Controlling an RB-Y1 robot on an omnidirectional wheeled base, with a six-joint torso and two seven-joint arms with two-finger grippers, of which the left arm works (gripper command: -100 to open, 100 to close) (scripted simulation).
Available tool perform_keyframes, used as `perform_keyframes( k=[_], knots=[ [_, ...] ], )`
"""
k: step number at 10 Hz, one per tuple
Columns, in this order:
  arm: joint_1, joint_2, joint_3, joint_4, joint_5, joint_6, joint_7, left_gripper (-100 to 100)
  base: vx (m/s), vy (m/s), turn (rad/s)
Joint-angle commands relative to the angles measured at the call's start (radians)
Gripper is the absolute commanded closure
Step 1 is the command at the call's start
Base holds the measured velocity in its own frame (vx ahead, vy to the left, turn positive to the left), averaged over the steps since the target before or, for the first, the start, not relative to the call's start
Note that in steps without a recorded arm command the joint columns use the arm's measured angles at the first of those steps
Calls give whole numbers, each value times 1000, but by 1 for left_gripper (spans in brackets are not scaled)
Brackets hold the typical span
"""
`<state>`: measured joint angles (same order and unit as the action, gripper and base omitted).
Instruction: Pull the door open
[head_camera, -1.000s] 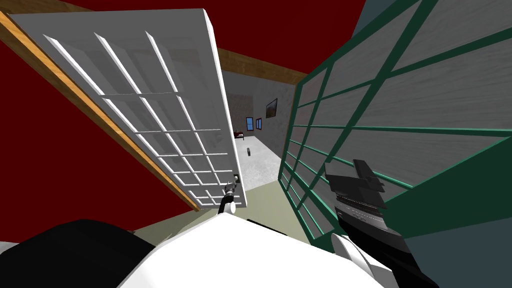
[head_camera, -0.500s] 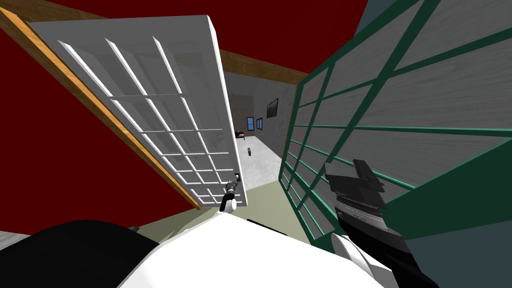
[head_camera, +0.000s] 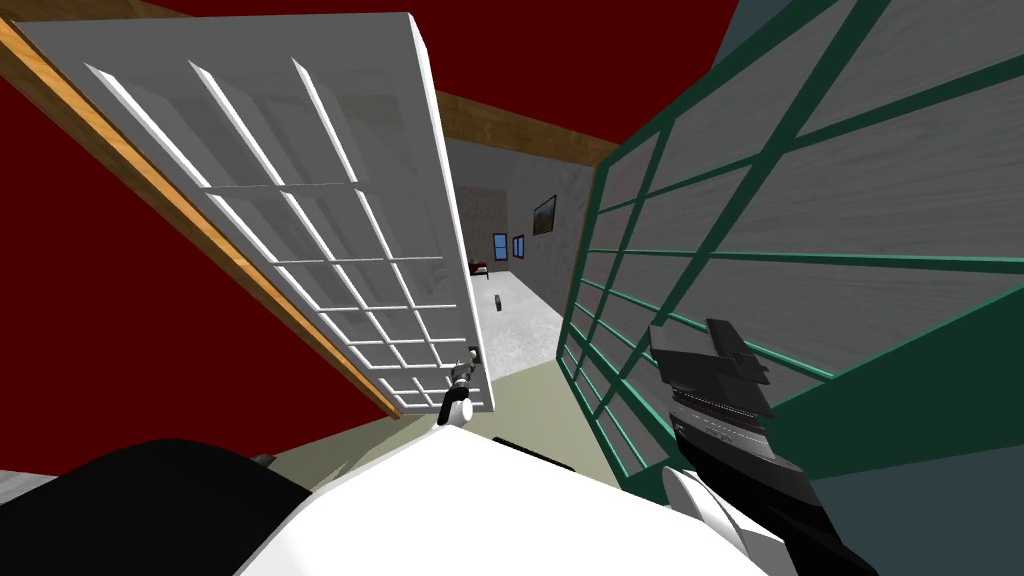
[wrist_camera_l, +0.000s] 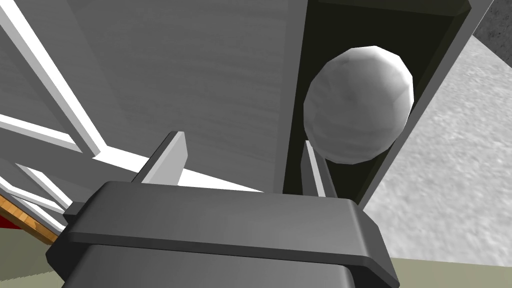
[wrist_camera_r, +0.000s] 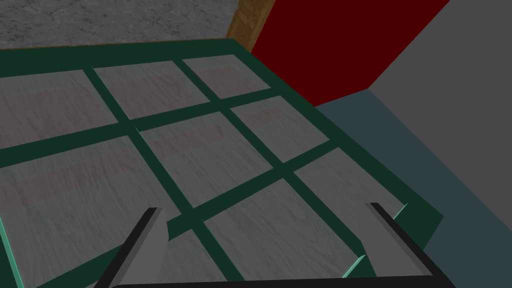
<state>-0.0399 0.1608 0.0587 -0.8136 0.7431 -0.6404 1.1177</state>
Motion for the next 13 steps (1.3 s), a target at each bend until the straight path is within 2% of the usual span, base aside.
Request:
perform_keyframes(
  k=[1,2,3,4,9,10,11,12,13],
  knots=[
    [-50,1,-21,40,-10,-28,24,-100,1,-6,18],
    [-54,1,-19,39,-9,-22,21,-100,-3,-6,1],
    [-33,14,-5,52,-2,-9,20,-100,1,22,52],
    [-33,14,-5,52,-2,-9,20,100,4,13,-28],
    [-33,14,-5,52,-2,-9,20,100,-3,-9,-5],
    [-18,15,-30,47,-13,-39,43,-100,-96,24,-149],
    [-13,16,-39,46,-17,-51,52,-100,-164,43,-139],
    [0,17,-60,42,-26,-76,71,-100,-180,21,-199],
    [7,17,-72,40,-31,-89,82,-100,-167,0,-139]
  ],
)
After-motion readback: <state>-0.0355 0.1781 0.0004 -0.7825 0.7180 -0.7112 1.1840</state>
